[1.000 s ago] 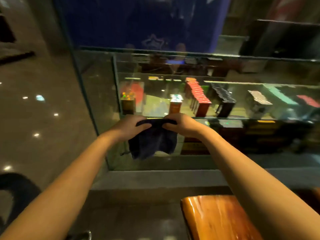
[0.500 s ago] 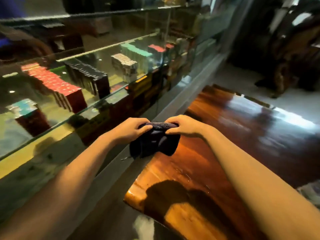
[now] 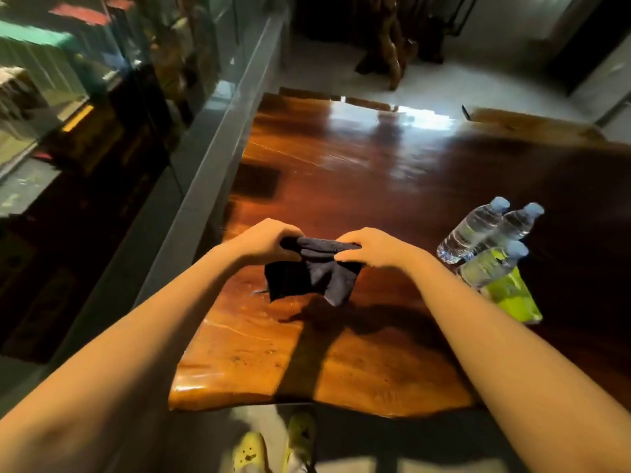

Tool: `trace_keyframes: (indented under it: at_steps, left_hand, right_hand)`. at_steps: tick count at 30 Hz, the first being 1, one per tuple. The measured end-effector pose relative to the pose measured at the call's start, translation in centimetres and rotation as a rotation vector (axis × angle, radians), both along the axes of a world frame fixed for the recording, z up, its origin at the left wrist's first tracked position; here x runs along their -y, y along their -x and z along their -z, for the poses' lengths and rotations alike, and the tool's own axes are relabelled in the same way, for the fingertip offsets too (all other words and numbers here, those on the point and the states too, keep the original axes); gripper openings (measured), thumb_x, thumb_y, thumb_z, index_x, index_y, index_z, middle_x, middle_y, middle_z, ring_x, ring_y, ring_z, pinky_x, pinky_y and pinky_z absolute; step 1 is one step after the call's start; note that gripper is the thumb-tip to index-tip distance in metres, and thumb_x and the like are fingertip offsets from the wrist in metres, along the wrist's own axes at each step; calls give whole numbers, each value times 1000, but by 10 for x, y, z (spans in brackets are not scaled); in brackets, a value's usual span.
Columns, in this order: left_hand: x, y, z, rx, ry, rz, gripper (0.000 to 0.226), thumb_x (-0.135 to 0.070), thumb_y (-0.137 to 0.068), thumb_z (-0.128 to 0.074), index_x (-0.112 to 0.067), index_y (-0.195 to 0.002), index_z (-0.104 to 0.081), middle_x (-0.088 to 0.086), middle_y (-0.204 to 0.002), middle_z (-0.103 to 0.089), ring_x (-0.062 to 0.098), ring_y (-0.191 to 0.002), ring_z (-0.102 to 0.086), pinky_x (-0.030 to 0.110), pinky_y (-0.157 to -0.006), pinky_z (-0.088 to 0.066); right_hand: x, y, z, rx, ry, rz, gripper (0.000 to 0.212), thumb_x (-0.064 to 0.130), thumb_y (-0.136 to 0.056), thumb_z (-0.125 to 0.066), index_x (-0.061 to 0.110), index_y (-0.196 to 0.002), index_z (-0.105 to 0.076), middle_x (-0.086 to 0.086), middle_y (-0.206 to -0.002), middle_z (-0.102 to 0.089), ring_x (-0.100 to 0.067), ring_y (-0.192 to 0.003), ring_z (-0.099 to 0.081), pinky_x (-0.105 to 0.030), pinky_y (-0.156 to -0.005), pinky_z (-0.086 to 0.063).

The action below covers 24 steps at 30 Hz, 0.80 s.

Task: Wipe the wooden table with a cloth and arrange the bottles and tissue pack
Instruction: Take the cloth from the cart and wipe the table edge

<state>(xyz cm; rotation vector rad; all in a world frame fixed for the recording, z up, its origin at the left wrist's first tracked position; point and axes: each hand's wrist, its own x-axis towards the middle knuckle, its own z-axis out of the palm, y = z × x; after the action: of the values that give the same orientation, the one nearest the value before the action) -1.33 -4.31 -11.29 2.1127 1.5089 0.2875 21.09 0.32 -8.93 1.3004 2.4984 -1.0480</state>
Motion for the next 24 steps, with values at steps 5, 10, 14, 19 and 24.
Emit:
trace_keyframes:
  at_steps: [5, 10, 14, 19, 24]
  left_hand:
    - [-43, -22, 12, -95, -99, -59, 28, -17, -83, -65, -10, -110, -66, 14, -104, -71, 32, -95, -64, 35, -75, -46]
    - [-74, -30, 30, -151, -223, -165, 28, -14, -83, -61, -14, -110, -67, 15, -105, -71, 36, -98, -64, 38, -73, -47]
    - [-66, -26, 70, -200, -211, -164, 24, -18, -86, -58, -17, -107, -69, 12, -105, -72, 36, -98, -64, 38, -72, -47]
    - [-9, -32, 134, -294, -2, -162, 27, -21, -89, -51, -22, -109, -68, 10, -106, -72, 35, -98, -64, 40, -74, -51]
    - [37, -38, 157, -192, -29, -199, 34, -9, -83, -54, -17, -113, -67, 5, -111, -70, 27, -108, -62, 36, -89, -49]
  right_hand:
    - [-23, -14, 28, -91, -118, 191, 29, 19, -94, -53, 15, -122, -62, -6, -124, -65, -24, -112, -58, -32, -88, -44]
    - [-53, -10, 62, -199, -237, 416, 31, 16, -93, -51, 21, -121, -63, -6, -123, -66, -26, -110, -59, -33, -83, -45]
    - [-53, -4, 107, -104, -234, 379, 30, 17, -90, -53, 22, -118, -63, -7, -120, -66, -28, -107, -60, -34, -85, -47]
    - [-7, -2, 163, 38, -56, 108, 39, 14, -88, -54, 11, -126, -57, -5, -142, -52, -26, -131, -46, -41, -104, -41]
    - [34, -5, 187, -47, -66, 79, 18, 12, -86, -53, 12, -103, -60, 1, -148, -44, -16, -141, -31, -36, -109, -35]
